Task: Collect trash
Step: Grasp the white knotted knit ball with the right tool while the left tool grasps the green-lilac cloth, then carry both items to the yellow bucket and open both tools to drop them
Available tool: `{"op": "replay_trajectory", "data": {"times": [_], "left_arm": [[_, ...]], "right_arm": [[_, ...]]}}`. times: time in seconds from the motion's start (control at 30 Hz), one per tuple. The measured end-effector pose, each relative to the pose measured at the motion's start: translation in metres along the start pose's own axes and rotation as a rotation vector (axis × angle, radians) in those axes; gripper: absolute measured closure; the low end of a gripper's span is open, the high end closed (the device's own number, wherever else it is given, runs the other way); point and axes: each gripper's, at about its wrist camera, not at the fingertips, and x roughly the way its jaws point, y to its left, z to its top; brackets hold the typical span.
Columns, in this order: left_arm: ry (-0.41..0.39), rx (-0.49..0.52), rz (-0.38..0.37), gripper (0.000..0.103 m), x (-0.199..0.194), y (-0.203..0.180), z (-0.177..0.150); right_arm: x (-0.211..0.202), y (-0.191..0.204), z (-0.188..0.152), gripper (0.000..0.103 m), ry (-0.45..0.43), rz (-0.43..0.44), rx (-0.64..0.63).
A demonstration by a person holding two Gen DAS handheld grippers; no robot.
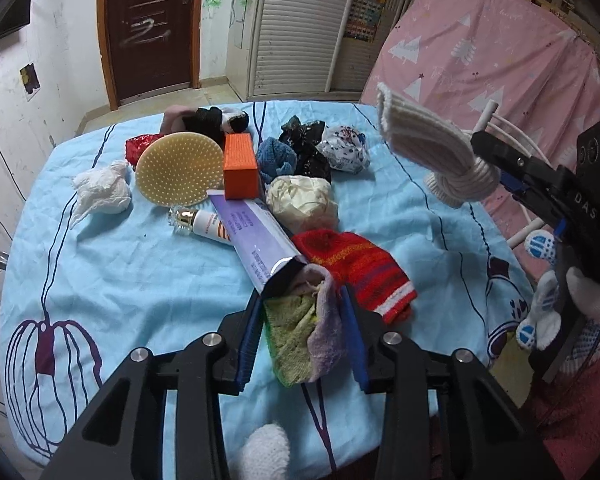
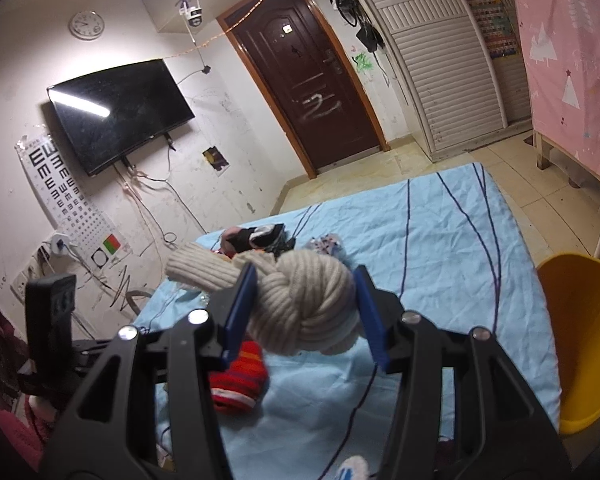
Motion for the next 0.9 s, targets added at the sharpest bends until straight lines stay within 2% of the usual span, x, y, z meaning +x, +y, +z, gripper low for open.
{"op": "replay_trajectory", "data": {"times": [0.27,0.4,0.57,0.9], "left_arm": [[0.022,0.012,0.016,0.074,0.002,-0.004,-0.016],[0.018,-0.006,0.015,0.091,0.001,-0.002,-0.019],[-0.06,-0.007,0.035,0.095,-0.019,-0.002,-0.017],[-0.135,0.041,0.041,0.095,-0.042,-0.021,0.007]], "right_arm": [[-0.009,-0.005,-0.003,0.055,-0.013,-0.005,0.009],[-0.014,-0.008,-0.006,0.055,-0.021,-0.012,0.021],[-0.023,-0.015,-0.004,0.055,-0.046,-0.025,0.034],[-0.047,-0.046,0.0,0.055,-0.116,-0.06,0.084]]}}
